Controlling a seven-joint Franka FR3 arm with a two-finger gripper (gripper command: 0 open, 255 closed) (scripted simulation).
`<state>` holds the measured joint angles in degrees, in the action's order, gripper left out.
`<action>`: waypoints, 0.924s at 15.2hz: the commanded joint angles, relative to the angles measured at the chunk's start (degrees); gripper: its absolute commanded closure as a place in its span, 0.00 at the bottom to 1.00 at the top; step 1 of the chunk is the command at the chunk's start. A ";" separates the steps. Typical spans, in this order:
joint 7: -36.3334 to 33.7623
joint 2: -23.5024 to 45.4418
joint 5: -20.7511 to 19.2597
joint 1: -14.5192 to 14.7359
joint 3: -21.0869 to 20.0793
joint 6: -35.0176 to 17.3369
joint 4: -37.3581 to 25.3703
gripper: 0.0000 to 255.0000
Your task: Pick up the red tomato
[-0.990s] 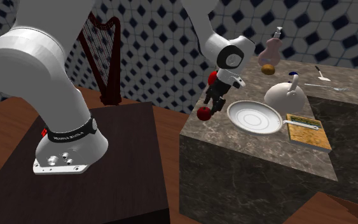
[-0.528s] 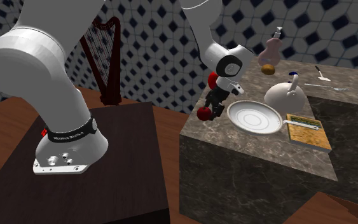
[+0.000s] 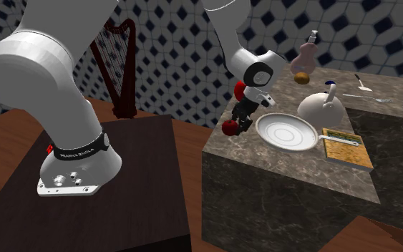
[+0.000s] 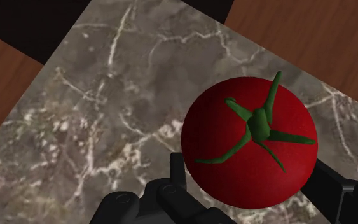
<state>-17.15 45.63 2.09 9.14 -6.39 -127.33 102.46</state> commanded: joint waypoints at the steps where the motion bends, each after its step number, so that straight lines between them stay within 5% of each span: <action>1: 0.00 0.08 0.01 0.03 -0.03 0.04 0.12 1.00; 14: -0.28 -7.84 0.49 -0.42 -0.54 5.24 2.82 1.00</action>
<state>-17.40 38.39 2.54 8.74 -6.88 -122.59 105.17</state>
